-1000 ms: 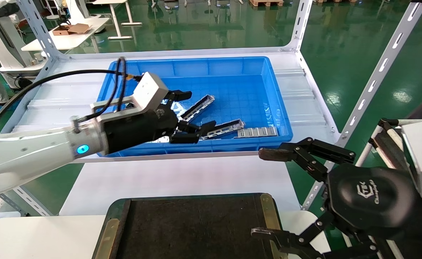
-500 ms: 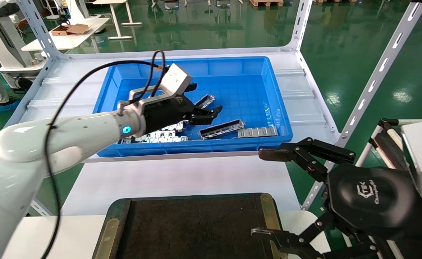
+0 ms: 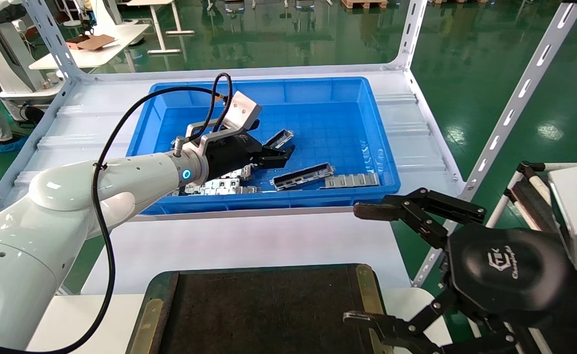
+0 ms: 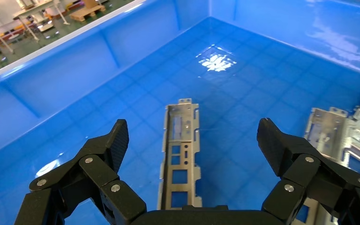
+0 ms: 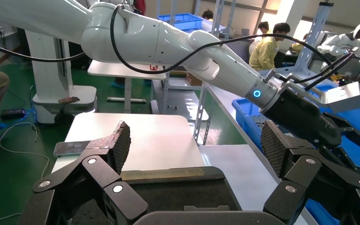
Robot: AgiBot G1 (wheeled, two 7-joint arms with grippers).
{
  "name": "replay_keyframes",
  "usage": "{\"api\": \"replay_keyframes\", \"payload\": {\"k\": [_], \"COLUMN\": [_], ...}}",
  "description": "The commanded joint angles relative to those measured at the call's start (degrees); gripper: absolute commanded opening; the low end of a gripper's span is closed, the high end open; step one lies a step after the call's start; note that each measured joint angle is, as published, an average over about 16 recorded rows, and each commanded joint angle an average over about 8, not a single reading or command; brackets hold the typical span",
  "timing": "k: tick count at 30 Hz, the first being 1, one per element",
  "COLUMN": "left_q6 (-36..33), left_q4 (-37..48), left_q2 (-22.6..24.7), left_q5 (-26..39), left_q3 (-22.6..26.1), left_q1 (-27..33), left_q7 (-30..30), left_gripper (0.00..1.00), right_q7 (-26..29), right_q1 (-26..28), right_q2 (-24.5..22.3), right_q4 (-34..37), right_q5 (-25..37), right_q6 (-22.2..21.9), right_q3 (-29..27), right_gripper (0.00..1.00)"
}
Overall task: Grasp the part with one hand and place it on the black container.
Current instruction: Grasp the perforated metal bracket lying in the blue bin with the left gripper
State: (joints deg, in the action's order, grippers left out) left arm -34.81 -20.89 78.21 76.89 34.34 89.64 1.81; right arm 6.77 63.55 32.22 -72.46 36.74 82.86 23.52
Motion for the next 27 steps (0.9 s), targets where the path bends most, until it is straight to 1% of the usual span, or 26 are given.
{"api": "replay_keyframes", "payload": {"k": [1, 7, 8, 9, 18, 27], "left_q6": [0.84, 3.49, 3.94, 4.39, 7.97, 10.04], "left_q4": [0.62, 0.52, 0.44, 0.34, -0.66, -1.49], "left_q2": [0.14, 0.26, 0.27, 0.27, 0.22, 0.09], "left_q5": [-0.66, -2.71, -3.05, -3.39, -6.38, -9.40], "left_q3": [1.01, 5.30, 6.06, 6.82, 13.07, 17.95], "left_q1": [0.17, -0.05, -0.10, -0.14, -0.29, -0.16], "left_q7": [0.17, 2.82, 3.32, 3.82, 7.58, 9.77], "left_gripper": [0.83, 0.09, 0.02, 0.00, 0.00, 0.00], "right_q7": [0.00, 0.00, 0.00, 0.00, 0.00, 0.00], "right_q1": [0.00, 0.00, 0.00, 0.00, 0.00, 0.00], "right_q2": [0.00, 0.00, 0.00, 0.00, 0.00, 0.00], "right_q4": [0.00, 0.00, 0.00, 0.00, 0.00, 0.00], "right_q5": [0.00, 0.00, 0.00, 0.00, 0.00, 0.00], "right_q6": [0.00, 0.00, 0.00, 0.00, 0.00, 0.00], "right_q3": [0.00, 0.00, 0.00, 0.00, 0.01, 0.01], "right_gripper": [0.90, 0.15, 0.05, 0.00, 0.00, 0.00]}}
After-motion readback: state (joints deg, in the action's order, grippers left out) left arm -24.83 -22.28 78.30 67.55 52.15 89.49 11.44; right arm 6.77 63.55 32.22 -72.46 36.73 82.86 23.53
